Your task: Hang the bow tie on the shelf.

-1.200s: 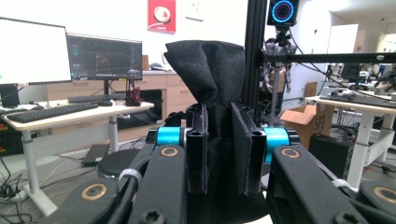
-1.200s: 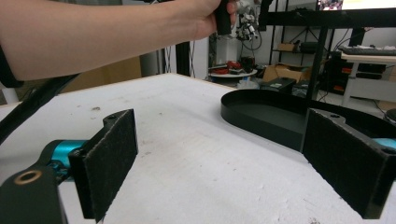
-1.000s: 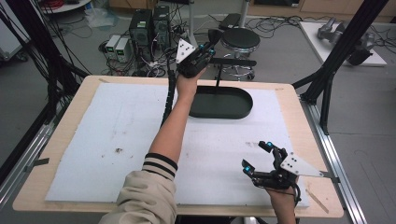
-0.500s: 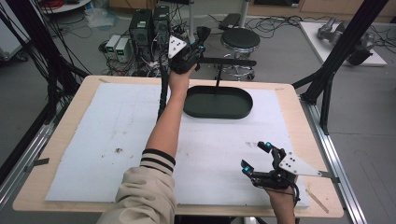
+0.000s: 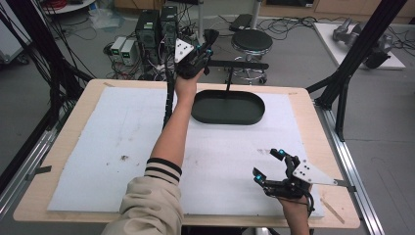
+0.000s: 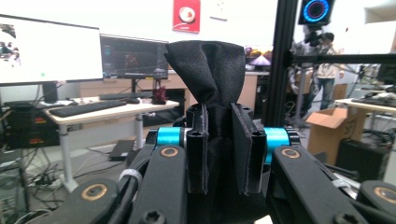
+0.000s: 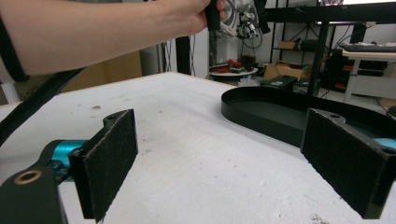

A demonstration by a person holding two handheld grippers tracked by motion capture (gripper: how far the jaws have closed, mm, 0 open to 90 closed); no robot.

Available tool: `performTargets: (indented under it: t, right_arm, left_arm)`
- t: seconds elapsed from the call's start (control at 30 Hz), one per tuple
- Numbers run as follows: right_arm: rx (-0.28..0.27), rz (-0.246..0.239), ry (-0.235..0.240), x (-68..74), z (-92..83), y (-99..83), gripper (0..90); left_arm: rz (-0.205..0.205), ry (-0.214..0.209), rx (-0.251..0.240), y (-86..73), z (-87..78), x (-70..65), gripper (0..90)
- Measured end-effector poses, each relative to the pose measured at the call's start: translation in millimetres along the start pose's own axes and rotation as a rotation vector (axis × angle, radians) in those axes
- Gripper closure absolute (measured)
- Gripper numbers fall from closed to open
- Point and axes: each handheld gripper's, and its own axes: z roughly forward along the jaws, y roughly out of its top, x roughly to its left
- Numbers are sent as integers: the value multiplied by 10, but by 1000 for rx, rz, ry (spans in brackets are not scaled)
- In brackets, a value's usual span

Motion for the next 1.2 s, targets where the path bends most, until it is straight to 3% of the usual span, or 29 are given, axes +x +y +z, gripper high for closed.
performTargets:
  t: [0.2,0.4,0.53,0.67,0.83,0.93,1.03,1.2]
  right_arm:
    - [-3,-1,4,15,-2,8,103]
    - [-11,-7,11,45,1,36,103]
    - [-17,-15,16,73,12,63,103]
    - [-14,-20,26,111,30,80,103]
    - [-12,-31,36,147,54,94,103]
    - [-12,-28,36,153,55,98,103]
    - [-13,-30,37,145,53,95,103]
    - [-7,-28,34,131,59,80,103]
  left_arm:
    - [5,-10,-17,29,-171,-31,768]
    - [-5,-65,-33,102,-371,-89,768]
    - [-47,-135,-29,119,-496,-150,769]
    - [-107,-244,-5,142,-566,-185,773]
    - [-149,-360,-5,151,-557,-213,774]
    - [-160,-432,23,151,-486,-177,775]
    - [-119,-443,38,143,-414,-130,775]
    - [-101,-425,22,128,-311,-11,775]
